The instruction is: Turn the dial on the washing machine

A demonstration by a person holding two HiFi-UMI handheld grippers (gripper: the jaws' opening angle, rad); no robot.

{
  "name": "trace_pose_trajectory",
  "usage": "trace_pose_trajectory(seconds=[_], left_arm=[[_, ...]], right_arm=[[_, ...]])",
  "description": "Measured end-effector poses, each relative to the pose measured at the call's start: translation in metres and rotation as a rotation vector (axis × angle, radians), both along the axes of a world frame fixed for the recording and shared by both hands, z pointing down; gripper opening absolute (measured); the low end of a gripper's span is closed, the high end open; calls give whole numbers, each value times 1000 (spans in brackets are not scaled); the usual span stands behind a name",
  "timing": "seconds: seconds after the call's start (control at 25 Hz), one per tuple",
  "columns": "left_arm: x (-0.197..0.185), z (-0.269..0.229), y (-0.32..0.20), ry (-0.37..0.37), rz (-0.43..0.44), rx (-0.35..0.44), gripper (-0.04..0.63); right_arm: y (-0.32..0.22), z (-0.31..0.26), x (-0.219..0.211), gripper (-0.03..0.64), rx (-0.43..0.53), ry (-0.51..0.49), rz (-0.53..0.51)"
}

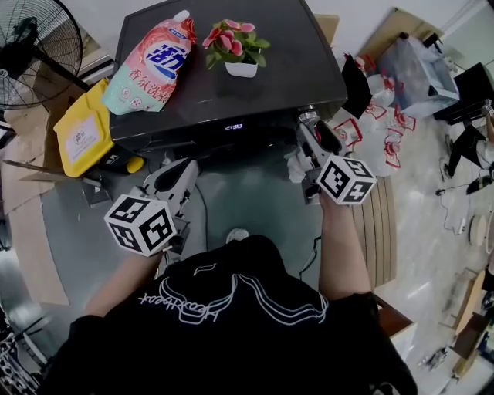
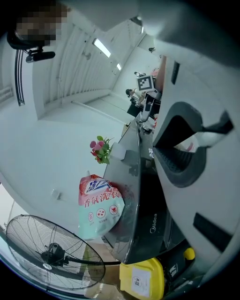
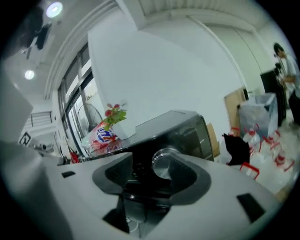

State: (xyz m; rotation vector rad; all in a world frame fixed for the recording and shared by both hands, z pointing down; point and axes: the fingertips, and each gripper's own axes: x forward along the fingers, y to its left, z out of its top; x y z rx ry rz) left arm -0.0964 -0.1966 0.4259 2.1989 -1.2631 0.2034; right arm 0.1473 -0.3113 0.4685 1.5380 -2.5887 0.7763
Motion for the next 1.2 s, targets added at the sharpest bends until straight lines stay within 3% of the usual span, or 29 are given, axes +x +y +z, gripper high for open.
trace_pose_trajectory(seconds=[0.08,0.12,0.4,0.68,1.04,1.2], left_arm=[[7,-10,0,11,12,11,5],[11,-16,1,18,21,18,5],[56,-71,23,70,104,111,5],[87,-133,82,86,208,202,5],[92,-180,150,84,237,269,5],[93,-198,174,75,242,314,5]], right_arm=[[16,-25,-12,141,79,112,-47],[26,-38,-18,116,114,142,-73],[109,-126,-47,3,282,102,-270],[179,-183,-55,3,311,82,-418],[249,-221,-71,3,326,31,-523],[267,-240,-69,3,359,13,-520]])
